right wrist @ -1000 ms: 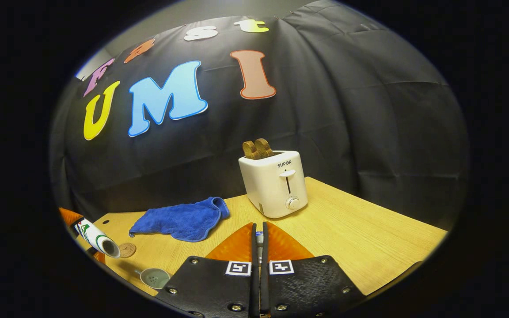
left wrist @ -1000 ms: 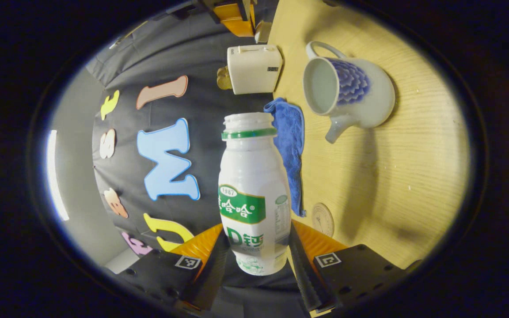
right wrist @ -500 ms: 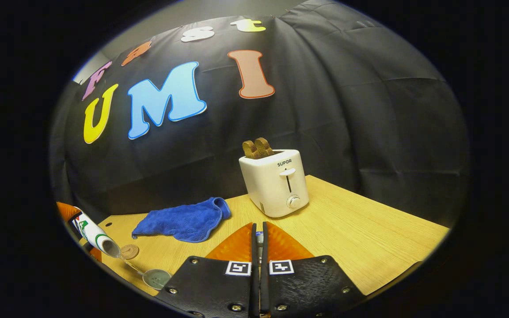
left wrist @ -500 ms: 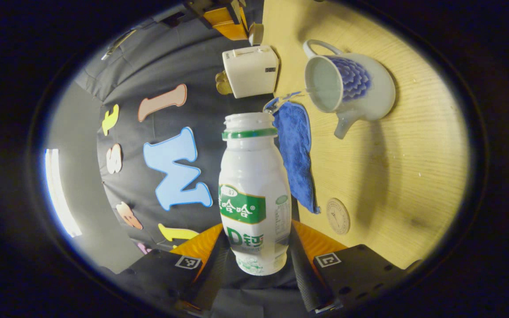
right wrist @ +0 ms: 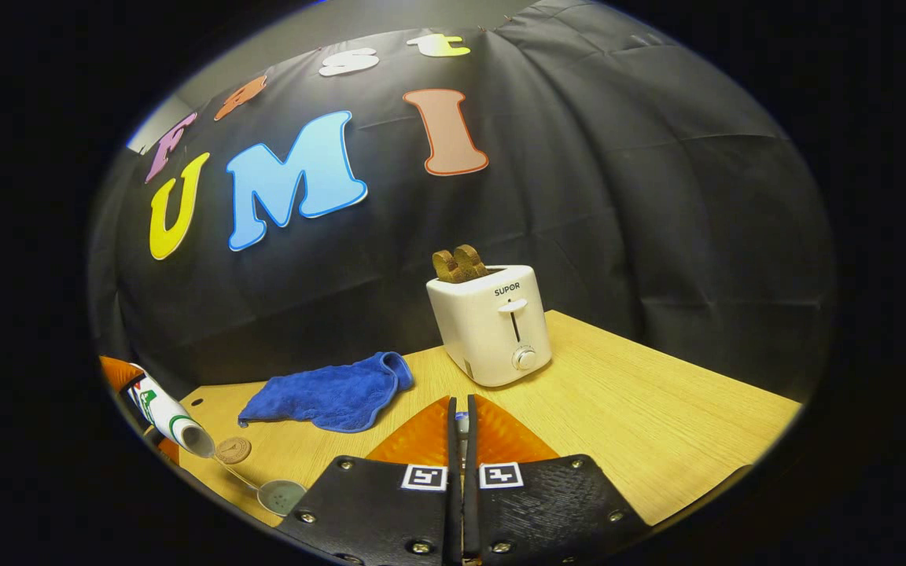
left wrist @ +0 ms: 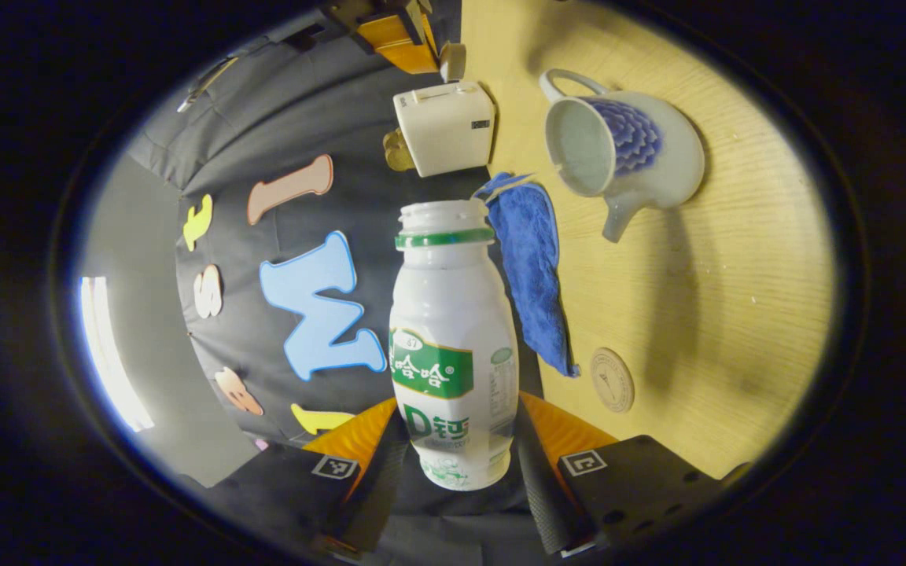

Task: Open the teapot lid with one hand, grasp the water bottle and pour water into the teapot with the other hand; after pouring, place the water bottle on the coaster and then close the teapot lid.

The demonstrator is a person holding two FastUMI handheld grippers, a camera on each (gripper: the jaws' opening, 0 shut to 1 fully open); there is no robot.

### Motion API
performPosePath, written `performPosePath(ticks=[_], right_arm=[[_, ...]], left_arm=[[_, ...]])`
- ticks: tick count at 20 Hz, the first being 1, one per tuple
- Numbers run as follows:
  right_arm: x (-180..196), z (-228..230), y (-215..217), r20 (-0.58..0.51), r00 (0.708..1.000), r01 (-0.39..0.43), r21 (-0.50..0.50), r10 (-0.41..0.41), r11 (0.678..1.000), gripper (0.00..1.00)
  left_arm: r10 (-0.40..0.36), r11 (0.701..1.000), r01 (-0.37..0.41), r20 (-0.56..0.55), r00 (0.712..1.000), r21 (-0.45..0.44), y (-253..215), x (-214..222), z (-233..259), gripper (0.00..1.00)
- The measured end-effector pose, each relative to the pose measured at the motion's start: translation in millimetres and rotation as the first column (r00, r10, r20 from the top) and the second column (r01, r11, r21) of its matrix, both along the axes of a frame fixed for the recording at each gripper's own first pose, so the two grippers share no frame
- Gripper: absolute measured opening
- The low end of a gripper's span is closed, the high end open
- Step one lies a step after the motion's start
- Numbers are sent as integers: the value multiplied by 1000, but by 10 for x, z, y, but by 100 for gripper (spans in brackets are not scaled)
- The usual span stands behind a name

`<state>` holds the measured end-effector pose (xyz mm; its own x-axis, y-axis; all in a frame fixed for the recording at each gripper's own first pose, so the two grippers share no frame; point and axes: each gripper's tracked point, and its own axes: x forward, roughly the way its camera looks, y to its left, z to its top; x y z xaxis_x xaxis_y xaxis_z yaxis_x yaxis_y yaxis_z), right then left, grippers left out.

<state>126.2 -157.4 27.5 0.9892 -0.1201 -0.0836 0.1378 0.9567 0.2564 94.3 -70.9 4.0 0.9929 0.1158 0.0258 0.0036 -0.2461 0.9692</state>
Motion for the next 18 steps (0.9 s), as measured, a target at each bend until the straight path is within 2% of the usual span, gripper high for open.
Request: performPosePath(ticks=[2,9,10,11,12,18], right_arm=[[4,-5,4,-1,1000,-1,0,1,1000,1],[-6,5,24,1,1000,-10,-4,10,1000,1],[-5,6,24,1,1000,-10,-2,10,1000,1],[-5,5,22,1,1000,-10,-1,10,1000,1],[-9,12,20,1,1000,-10,0,10,1000,1],[-11,21,28,2,1000,-14,3,14,1000,1]], left_arm=[[0,1000,0,2,1000,8,3,-2,0,79],[-8,999,7,11,1000,33,-42,-24,-11,79],[-7,999,7,12,1000,40,-43,-21,-2,84],[-6,999,6,14,1000,45,-48,-22,-1,84],[-6,999,6,13,1000,49,-42,-23,3,79],[-13,996,12,12,1000,86,-68,-56,-19,79]])
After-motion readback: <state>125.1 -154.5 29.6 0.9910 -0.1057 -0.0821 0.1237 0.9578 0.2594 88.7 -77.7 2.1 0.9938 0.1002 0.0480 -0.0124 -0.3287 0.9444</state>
